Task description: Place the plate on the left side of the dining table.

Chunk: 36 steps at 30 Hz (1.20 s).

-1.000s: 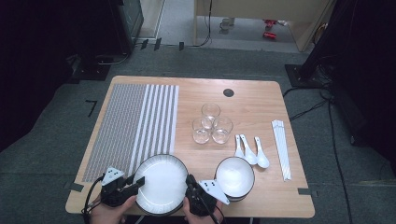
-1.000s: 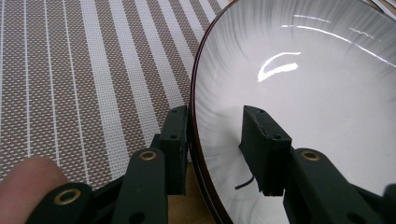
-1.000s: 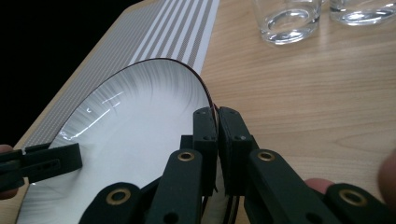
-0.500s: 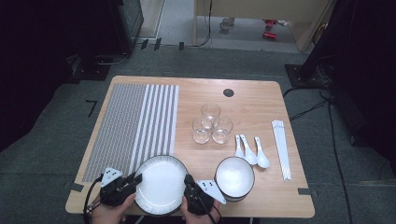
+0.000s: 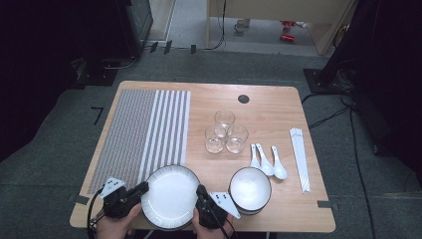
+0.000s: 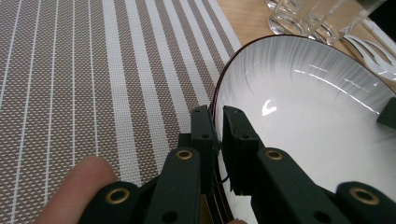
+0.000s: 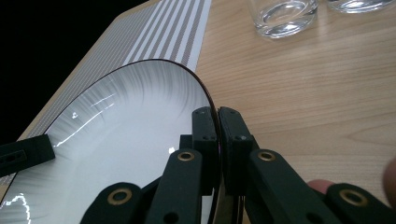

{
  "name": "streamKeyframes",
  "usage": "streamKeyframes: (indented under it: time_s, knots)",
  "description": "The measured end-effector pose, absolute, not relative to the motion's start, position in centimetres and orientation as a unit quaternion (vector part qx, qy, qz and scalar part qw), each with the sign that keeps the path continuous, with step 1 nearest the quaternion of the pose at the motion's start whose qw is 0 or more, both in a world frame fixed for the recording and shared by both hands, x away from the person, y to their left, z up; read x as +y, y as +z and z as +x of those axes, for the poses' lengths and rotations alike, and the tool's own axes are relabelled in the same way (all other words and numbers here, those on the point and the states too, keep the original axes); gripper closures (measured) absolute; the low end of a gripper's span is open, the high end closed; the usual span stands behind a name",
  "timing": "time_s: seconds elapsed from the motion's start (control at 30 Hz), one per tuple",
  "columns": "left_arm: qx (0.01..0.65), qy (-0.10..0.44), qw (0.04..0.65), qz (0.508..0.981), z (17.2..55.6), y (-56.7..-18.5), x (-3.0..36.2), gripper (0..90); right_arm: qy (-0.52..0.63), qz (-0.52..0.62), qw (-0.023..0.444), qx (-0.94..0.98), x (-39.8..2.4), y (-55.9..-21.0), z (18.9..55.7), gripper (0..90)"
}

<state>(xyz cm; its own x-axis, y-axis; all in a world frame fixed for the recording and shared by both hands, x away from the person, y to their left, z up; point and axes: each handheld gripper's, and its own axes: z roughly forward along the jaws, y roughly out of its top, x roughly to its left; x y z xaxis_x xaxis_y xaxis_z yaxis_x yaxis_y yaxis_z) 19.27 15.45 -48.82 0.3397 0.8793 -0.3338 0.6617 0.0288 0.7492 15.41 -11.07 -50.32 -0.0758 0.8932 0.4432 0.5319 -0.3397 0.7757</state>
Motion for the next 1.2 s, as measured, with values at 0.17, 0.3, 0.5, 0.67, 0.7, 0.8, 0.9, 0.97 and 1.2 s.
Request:
streamKeyframes:
  time_s: [0.17,0.3,0.5,0.67,0.7,0.8,0.9,0.97,1.2]
  knots:
    - [0.564,0.121,0.451,0.681,19.3,-48.8,15.5,85.3,0.492,0.659,0.178,0.541,-11.1,-50.3,15.6,86.3]
    - [0.567,0.112,0.484,0.656,19.2,-48.3,16.2,88.5,0.493,0.660,0.170,0.541,-11.0,-50.4,15.7,85.6]
    - [0.566,0.116,0.476,0.663,19.6,-48.3,16.4,88.0,0.488,0.657,0.163,0.551,-10.7,-50.6,15.9,85.2]
    - [0.561,0.122,0.469,0.671,19.6,-48.4,16.3,87.3,0.482,0.646,0.173,0.567,-10.6,-50.7,15.9,84.7]
    - [0.559,0.123,0.467,0.674,19.6,-48.4,16.2,87.3,0.482,0.646,0.173,0.567,-10.6,-50.7,15.9,84.7]
    - [0.551,0.114,0.450,0.693,19.5,-48.6,16.0,83.5,0.486,0.647,0.160,0.565,-10.9,-50.7,16.1,85.3]
    - [0.553,0.097,0.447,0.696,19.3,-49.0,16.0,77.5,0.488,0.649,0.153,0.563,-11.0,-50.8,16.1,85.6]
    - [0.557,0.101,0.443,0.695,19.2,-48.9,15.8,77.5,0.489,0.649,0.151,0.563,-11.0,-50.8,16.1,85.7]
    - [0.557,0.080,0.472,0.679,19.6,-48.5,16.7,81.9,0.496,0.636,0.169,0.567,-10.9,-49.9,15.7,86.6]
